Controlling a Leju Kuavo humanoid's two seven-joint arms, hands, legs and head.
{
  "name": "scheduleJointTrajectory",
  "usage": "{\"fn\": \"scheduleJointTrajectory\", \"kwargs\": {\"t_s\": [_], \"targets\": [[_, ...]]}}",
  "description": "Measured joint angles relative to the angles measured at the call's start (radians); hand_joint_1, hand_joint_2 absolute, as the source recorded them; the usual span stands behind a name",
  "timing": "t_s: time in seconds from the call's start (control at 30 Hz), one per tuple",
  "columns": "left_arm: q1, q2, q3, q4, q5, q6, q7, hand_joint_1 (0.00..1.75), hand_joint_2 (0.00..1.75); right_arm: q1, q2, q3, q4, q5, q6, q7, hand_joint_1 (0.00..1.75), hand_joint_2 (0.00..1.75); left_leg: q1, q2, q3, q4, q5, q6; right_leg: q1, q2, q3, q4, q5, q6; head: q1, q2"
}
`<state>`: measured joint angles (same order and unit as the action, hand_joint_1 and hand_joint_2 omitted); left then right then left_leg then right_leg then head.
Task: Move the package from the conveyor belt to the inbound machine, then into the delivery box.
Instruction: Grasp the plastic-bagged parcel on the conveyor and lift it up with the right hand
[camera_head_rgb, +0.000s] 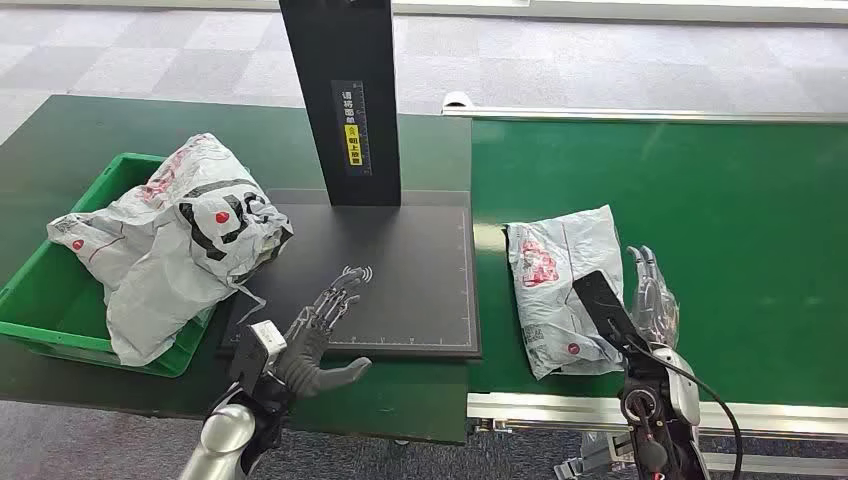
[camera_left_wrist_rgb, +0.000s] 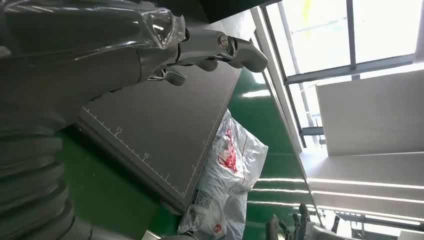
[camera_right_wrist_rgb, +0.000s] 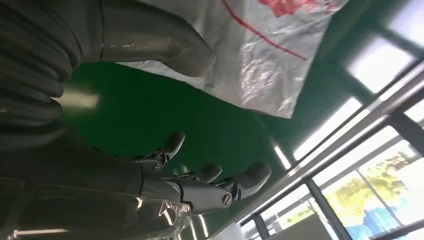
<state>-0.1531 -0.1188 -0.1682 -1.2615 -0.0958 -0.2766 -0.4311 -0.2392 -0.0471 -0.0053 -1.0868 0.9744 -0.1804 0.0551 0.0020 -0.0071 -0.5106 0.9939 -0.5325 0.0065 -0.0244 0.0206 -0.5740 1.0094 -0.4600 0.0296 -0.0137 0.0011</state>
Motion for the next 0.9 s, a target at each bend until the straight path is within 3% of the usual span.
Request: {"fn": "scheduleJointTrajectory", "kwargs": {"t_s": [0.47,0.6,0.7,0.9], "targets": [[-0.015,-0.017,-0.003,0.025,-0.018,0.001,0.017,0.00,1.75,-0.052,-0.012,0.024,0.286,0.143,0.222,0.180,0.00,1.75,0.000,0.000,-0.001,0.000,0.000,0.000,0.000,0.000,-0.001,0.000,0.000,0.000,0.000,0.000],[-0.033,-0.023,-0.006,0.045,-0.019,0.002,0.018,0.00,1.75,-0.085,-0.019,0.026,0.343,0.142,0.284,0.163,1.75,1.75,0.000,0.002,0.003,0.000,0.000,0.000,0.000,0.001,0.001,-0.001,0.000,0.000,0.000,0.000],[-0.048,-0.026,-0.007,0.060,-0.019,0.005,0.020,0.00,1.75,-0.111,-0.023,0.027,0.386,0.129,0.314,0.115,1.75,1.75,0.000,0.002,0.005,0.000,0.000,0.000,0.000,0.002,0.005,-0.001,0.000,0.000,0.000,0.000],[-0.031,-0.027,-0.006,0.054,-0.019,0.012,0.027,0.00,1.75,-0.149,-0.025,0.033,0.434,0.096,0.287,0.048,1.75,1.75,-0.001,0.002,0.007,0.000,0.000,0.001,0.000,0.001,0.006,-0.001,0.001,0.000,0.000,0.000]]}}
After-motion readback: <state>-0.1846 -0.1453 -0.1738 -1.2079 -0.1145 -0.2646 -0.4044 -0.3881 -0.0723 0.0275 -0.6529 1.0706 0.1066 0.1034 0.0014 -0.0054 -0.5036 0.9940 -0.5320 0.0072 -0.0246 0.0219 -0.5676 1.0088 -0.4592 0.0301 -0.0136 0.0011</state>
